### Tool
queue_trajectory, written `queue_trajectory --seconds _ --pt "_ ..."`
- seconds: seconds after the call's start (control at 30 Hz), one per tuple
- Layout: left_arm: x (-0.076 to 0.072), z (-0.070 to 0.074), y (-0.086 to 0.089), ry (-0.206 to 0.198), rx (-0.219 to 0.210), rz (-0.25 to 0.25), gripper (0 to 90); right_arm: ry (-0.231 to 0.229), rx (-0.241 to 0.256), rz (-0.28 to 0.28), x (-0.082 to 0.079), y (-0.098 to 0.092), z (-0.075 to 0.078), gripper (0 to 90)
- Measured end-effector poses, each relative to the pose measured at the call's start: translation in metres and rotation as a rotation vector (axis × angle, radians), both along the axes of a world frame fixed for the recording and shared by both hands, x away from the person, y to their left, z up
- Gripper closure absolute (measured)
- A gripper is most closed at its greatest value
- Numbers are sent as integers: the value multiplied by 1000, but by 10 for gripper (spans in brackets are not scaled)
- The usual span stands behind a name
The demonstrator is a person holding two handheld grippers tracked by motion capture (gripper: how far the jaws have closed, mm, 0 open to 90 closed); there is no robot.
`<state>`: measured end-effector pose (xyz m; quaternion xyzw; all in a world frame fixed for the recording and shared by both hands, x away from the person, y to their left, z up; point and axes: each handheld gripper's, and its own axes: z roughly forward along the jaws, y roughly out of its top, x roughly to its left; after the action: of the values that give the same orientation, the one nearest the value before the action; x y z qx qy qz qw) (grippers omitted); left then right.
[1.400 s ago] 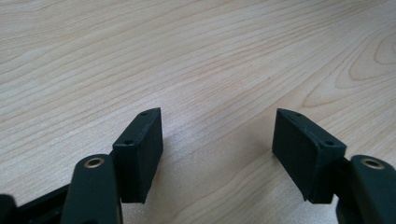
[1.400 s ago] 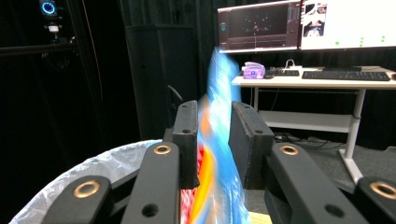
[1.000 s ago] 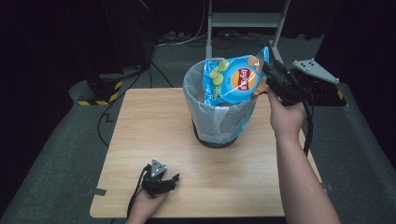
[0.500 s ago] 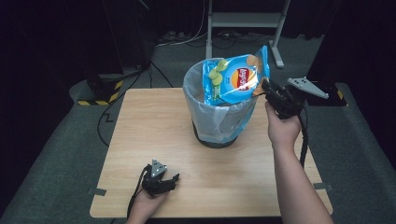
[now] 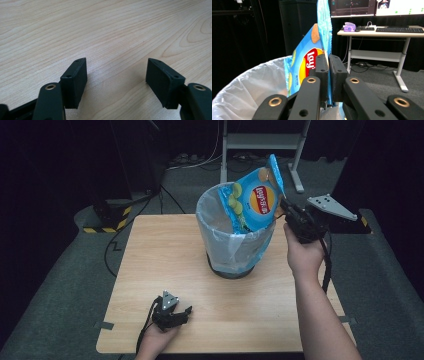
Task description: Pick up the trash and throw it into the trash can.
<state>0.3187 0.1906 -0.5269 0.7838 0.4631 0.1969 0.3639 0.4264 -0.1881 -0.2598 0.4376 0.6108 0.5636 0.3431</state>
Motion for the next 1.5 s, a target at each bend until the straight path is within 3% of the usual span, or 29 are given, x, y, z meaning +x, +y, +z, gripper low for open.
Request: queue_trajectory --seconds 0.33,0.53,0.97,1.5 --pt "0 0 0 0 -3 1 337 -23 -12 32 0 15 19 837" --pt "0 0 0 0 -6 1 337 -32 -11 37 -1 17 24 721" --pt "0 0 0 1 -3 1 337 -21 -10 34 1 15 15 688" --pt "0 0 -1 -2 1 -2 338 26 -55 21 -4 1 -27 430"
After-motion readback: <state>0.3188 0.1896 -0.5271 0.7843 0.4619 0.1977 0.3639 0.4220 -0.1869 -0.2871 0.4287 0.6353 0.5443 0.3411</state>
